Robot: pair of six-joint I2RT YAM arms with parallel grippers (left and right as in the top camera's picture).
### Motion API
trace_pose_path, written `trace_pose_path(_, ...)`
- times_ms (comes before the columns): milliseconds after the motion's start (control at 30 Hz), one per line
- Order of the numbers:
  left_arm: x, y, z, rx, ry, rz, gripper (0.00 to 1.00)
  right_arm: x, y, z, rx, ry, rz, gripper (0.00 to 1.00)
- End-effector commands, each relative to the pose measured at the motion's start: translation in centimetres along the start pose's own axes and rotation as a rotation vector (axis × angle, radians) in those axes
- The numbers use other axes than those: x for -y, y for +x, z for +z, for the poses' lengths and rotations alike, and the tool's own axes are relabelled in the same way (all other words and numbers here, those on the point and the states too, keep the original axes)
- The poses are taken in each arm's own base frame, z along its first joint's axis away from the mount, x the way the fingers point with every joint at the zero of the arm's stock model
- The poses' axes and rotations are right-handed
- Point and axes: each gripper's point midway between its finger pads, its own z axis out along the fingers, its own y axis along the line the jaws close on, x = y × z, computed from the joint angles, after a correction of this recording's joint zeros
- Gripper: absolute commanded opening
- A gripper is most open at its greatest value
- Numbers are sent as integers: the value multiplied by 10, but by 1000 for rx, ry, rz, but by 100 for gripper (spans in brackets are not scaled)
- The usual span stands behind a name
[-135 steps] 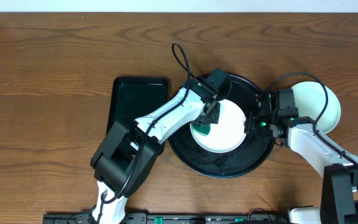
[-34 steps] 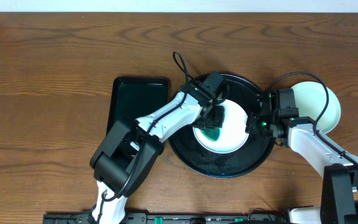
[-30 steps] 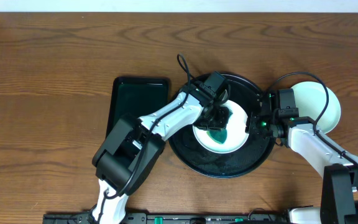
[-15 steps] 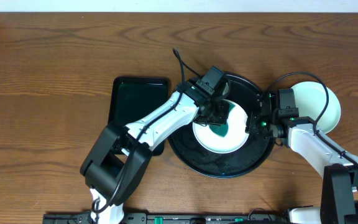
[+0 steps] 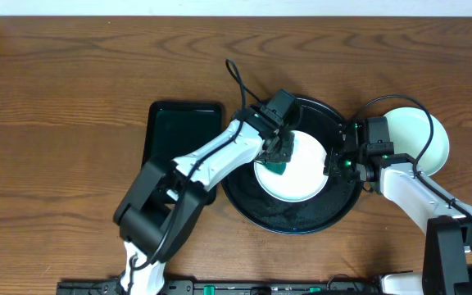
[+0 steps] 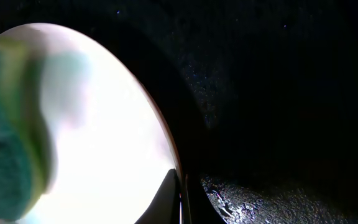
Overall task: Clean dirty plates on tray and stack at the side
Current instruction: 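Scrub the white plate with the green sponge in circles, left gripper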
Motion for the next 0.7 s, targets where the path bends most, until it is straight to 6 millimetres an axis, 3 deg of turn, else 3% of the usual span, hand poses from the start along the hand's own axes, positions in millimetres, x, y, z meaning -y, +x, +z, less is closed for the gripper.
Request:
trace_pose_path(0, -14, 10, 22, -47, -47, -16, 8, -9, 10, 4, -35, -41, -14, 1)
trace_pose_path(133, -1, 26, 32, -133, 43, -25, 8, -9, 10, 4, -35, -41, -14, 1)
trace_pose_path(300, 37, 46, 24, -239, 236, -20, 8, -9, 10, 4, -35, -40, -14, 1)
trace_pose_path(400, 49, 54, 22, -267, 276, -5, 8, -9, 10, 4, -35, -40, -14, 1)
trace_pose_path(533, 56, 57, 21, -275, 286, 6, 7, -9, 10, 4, -35, -41, -14, 1)
trace_pose_path(667, 63, 50, 4, -261, 295, 16, 8, -9, 10, 4, -35, -40, -14, 1)
